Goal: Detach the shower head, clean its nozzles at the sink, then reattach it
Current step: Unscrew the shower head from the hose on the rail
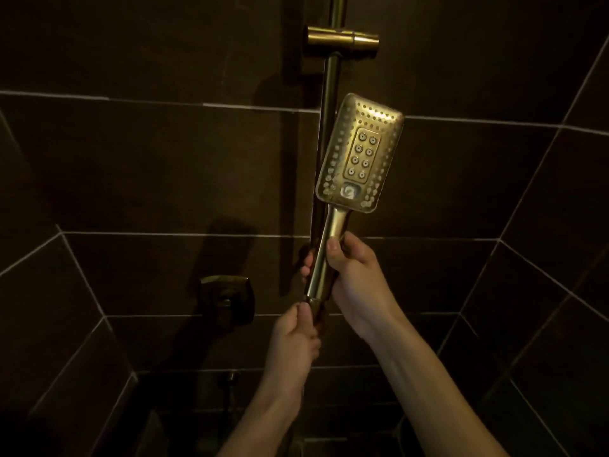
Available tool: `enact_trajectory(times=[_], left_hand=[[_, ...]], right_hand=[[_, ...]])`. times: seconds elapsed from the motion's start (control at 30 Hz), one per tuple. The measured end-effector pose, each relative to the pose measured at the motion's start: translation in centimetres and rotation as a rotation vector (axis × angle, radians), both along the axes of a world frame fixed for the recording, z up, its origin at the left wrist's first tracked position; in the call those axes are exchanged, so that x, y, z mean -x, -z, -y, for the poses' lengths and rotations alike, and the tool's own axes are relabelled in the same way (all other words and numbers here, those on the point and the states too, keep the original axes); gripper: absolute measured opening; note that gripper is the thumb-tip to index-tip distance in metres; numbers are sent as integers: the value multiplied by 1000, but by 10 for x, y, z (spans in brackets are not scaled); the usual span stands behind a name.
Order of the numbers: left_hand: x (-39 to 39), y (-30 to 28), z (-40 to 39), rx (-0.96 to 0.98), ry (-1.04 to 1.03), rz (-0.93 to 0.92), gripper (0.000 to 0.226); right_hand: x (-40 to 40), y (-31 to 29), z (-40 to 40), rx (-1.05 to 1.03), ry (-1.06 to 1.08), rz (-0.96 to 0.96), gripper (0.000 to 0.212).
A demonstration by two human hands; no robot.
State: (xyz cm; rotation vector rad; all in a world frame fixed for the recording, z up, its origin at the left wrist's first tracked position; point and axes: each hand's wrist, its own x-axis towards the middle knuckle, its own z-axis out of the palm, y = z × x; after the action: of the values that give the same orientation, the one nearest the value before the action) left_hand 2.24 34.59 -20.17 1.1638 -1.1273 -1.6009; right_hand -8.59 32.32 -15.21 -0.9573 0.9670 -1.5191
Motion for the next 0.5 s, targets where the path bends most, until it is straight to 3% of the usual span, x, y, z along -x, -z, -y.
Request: enact_trajectory(times=[0.1, 0.23, 0.3, 0.4, 0.5], left_hand=[[-8, 0, 0, -86, 73, -204, 33], [-12, 3, -5, -68, 111, -263, 39], [-9, 5, -7, -51, 77, -228, 38], [-1, 9, -11, -8, 6, -135, 31], [2, 12, -13, -8, -20, -57, 23]], right_hand=[[5, 0, -1, -4, -121, 94, 24], [13, -1, -2, 1, -276, 188, 24], [12, -4, -5, -32, -236, -39, 31], [7, -13, -9, -61, -9, -668, 23], [4, -15, -11, -27, 46, -794, 15]])
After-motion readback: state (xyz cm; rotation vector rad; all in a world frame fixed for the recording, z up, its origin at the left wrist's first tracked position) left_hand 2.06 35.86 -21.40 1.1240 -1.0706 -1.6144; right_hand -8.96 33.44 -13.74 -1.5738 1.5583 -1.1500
